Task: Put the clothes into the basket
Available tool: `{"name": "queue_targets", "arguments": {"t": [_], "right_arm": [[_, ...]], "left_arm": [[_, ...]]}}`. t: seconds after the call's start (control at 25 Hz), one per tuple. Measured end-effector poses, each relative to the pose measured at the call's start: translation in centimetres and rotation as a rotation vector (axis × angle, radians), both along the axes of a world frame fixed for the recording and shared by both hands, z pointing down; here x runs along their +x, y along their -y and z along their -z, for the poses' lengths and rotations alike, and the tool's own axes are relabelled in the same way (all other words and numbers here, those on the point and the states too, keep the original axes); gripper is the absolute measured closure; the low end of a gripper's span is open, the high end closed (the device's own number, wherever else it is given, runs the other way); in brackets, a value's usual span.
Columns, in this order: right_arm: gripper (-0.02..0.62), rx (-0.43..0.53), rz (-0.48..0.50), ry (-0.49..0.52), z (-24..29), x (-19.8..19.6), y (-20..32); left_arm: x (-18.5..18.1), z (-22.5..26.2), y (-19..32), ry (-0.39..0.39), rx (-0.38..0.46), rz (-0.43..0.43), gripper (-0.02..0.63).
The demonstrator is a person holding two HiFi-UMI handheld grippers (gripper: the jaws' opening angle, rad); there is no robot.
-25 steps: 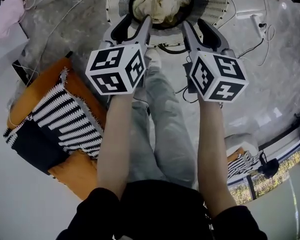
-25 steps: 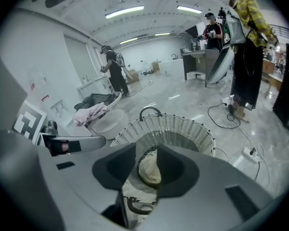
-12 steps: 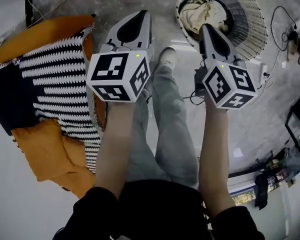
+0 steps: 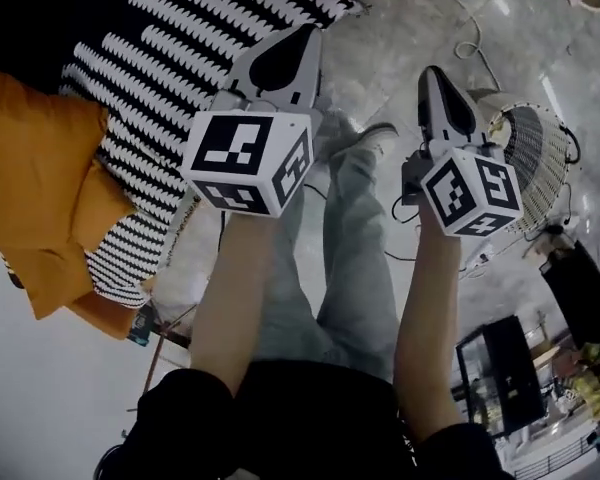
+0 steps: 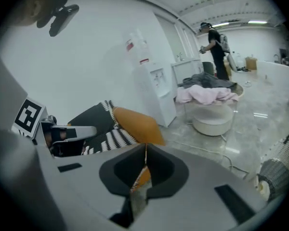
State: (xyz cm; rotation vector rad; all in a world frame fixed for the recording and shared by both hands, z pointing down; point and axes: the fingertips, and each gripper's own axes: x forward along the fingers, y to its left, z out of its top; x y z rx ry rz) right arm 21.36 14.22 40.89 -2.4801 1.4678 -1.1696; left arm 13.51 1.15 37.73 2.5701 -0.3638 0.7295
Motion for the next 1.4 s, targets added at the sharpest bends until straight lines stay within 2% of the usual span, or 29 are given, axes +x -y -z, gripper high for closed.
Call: {"name": "queue_targets", "arguments": {"t": [0.04,0.2,0.28,0.44,0.56,0.68,0.84,1.04,1.2,1.4], "right_arm": [[0.58,0.002,0.05,0.002,0.0,-1.4,2.5],[0.58,0.009,0.117,0.007,0.6,-9.0,10.9],[0.581,0.017,0.166,0.008,1.5,-12.9,14.6],[0.581,0.037,0.422,-0.01,5.0,-18.6,22.0],[0.581,0.029,0.507,-0.004,7.4,-24.4,25.9],[0.581,0.083,0.582,0.013,10.3,-29.4,31.0],[0.581,0.118,0.668,0.03,15.8,-34.1,34.5],[0.581,0.192,0.745,0.047,23.3,-37.4,37.3],[0.581,0.283,0.788,0.052,30.2,-38.3,39.2],[0.581,0.43,0.806,0.007,39.7,-37.4,41.2]], "left_arm": [[-2.1,0.0,2.2,0.003,0.002,0.048,0.598],[-10.2,0.8,9.6,0.001,0.005,0.105,0.598],[-14.5,1.7,12.9,0.005,0.012,0.161,0.598],[-23.3,4.3,17.5,-0.006,0.007,0.438,0.598],[-30.1,6.7,20.4,-0.021,-0.027,0.566,0.598],[-35.4,9.8,23.8,-0.033,0.001,0.668,0.598],[-39.2,16.1,26.3,-0.032,0.06,0.72,0.598],[-42.1,25.0,28.0,-0.044,0.154,0.806,0.598],[-43.5,30.8,28.6,-0.072,0.186,0.903,0.598],[-43.7,38.0,29.1,-0.138,0.257,0.964,0.598]]}}
